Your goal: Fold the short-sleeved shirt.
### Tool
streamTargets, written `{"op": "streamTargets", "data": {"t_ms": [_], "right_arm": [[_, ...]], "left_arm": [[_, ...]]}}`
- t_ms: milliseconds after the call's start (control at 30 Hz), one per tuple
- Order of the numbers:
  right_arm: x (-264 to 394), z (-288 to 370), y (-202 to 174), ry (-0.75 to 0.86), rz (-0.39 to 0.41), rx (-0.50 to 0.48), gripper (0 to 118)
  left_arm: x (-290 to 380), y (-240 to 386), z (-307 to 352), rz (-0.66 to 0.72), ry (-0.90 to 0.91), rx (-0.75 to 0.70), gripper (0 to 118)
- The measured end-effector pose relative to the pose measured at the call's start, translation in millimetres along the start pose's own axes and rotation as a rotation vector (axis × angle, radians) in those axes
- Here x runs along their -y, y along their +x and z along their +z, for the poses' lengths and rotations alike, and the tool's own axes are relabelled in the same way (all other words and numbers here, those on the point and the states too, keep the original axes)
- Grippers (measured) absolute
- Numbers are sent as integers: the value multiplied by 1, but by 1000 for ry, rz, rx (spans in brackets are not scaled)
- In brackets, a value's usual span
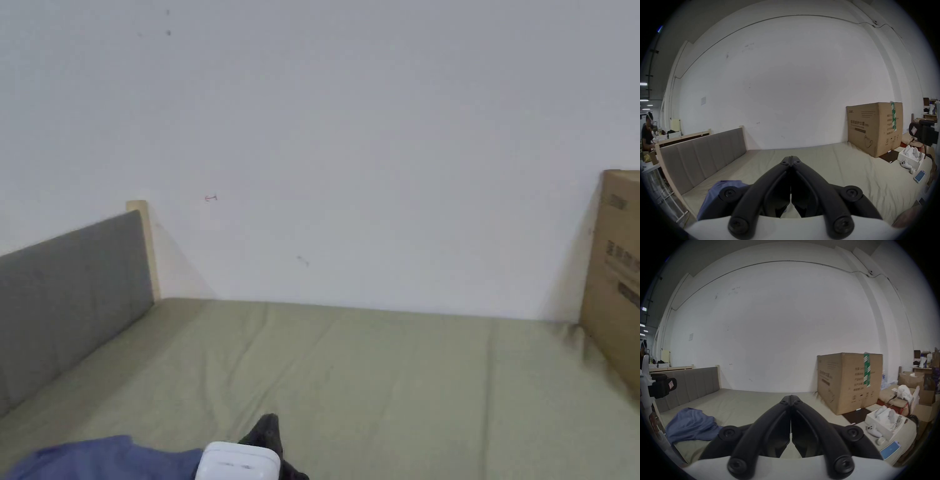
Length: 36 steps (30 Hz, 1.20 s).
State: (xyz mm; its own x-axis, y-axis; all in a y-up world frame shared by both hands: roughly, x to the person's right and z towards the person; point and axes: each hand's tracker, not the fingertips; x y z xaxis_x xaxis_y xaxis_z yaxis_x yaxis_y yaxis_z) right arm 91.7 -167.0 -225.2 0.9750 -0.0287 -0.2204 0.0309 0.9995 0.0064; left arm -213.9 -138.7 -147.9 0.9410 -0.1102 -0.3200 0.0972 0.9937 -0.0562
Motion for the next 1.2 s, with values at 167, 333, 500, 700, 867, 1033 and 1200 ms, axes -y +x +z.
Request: {"op": "streamTargets", "data": {"t_ms": [167,333,500,700,867,1033,1200], "right_arm": [[8,-25,-69,-78,-57,-204,0],[11,-32,-154,-136,-58,-491,0],[12,-31,-198,-176,-80,-598,0],[12,-43,-184,-286,-95,-609,0],[18,-57,-159,-372,-82,-532,0],[27,-68,-144,-421,-34,-456,0],[43,-80,-128,-491,-44,-408,0]], "left_arm": [[12,-86,33,7,-25,-197,0],[21,-160,77,-27,-90,-424,0],[35,-197,96,48,-132,-515,0],[38,-214,56,62,-194,-434,0],[83,-273,-63,293,-483,-218,0],[170,-310,-180,513,-816,-100,103],[234,-298,-247,425,-951,-126,105]]}}
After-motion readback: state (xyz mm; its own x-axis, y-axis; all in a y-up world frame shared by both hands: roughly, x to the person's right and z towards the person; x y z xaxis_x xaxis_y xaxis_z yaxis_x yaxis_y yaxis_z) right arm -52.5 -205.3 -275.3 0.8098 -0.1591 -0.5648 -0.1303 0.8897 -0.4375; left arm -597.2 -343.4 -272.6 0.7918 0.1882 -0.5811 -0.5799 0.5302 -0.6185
